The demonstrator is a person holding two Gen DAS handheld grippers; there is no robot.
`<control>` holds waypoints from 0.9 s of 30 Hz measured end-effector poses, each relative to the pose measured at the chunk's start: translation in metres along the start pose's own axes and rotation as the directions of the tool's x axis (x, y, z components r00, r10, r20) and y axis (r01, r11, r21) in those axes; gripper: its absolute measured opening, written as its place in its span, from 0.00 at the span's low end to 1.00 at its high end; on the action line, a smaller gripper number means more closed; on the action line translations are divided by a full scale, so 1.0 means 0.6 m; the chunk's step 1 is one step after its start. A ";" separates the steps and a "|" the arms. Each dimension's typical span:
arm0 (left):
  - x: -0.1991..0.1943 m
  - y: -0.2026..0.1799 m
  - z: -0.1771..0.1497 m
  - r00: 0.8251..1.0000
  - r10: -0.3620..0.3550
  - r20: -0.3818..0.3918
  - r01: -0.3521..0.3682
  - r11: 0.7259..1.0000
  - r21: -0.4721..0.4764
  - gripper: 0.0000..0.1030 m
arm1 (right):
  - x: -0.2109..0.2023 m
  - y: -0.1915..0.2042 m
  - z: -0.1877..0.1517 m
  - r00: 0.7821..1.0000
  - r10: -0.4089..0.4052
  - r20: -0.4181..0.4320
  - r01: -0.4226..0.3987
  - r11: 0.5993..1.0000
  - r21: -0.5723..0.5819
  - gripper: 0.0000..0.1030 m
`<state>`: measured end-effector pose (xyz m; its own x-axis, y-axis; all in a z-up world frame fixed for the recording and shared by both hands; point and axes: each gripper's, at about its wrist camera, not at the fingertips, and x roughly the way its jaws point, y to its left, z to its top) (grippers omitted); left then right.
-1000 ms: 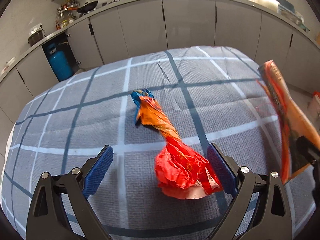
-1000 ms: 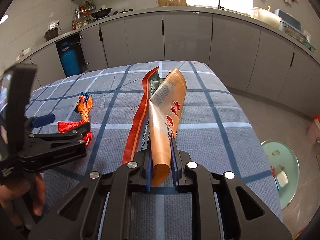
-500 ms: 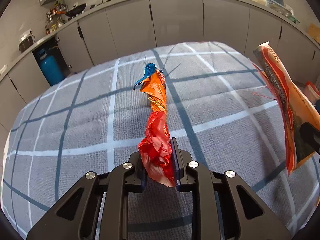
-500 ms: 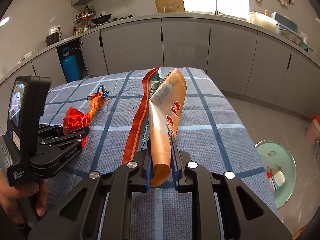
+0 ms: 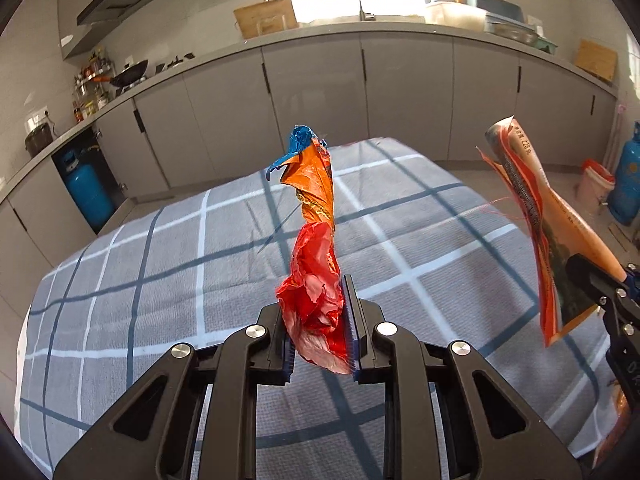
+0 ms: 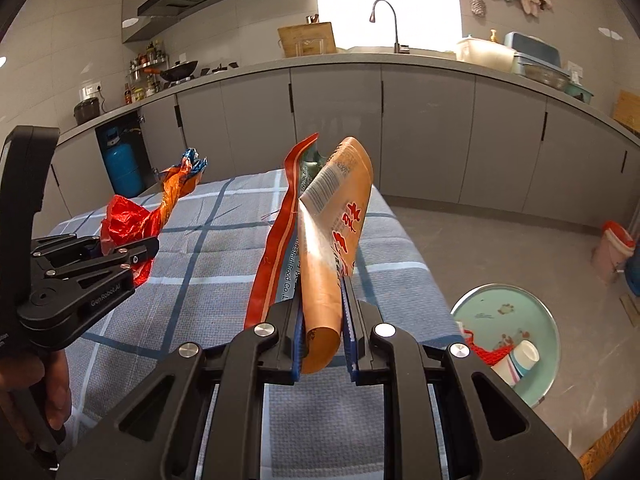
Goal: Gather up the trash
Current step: 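Lift both wrappers and carry them over the green basin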
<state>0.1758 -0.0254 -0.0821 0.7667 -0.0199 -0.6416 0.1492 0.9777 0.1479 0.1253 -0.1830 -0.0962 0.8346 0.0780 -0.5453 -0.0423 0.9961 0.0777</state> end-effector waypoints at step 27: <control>-0.075 -0.228 0.082 0.975 -0.189 0.113 0.165 0.968 0.188 0.20 | -0.082 -0.185 -0.012 0.977 -0.200 0.070 0.186 0.968 0.169 0.17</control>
<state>0.1513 -0.1682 -0.0364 0.7906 -0.2276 -0.5684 0.3888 0.9038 0.1789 0.0848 -0.2972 -0.0839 0.8628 -0.1260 -0.4896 0.2071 0.9715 0.1150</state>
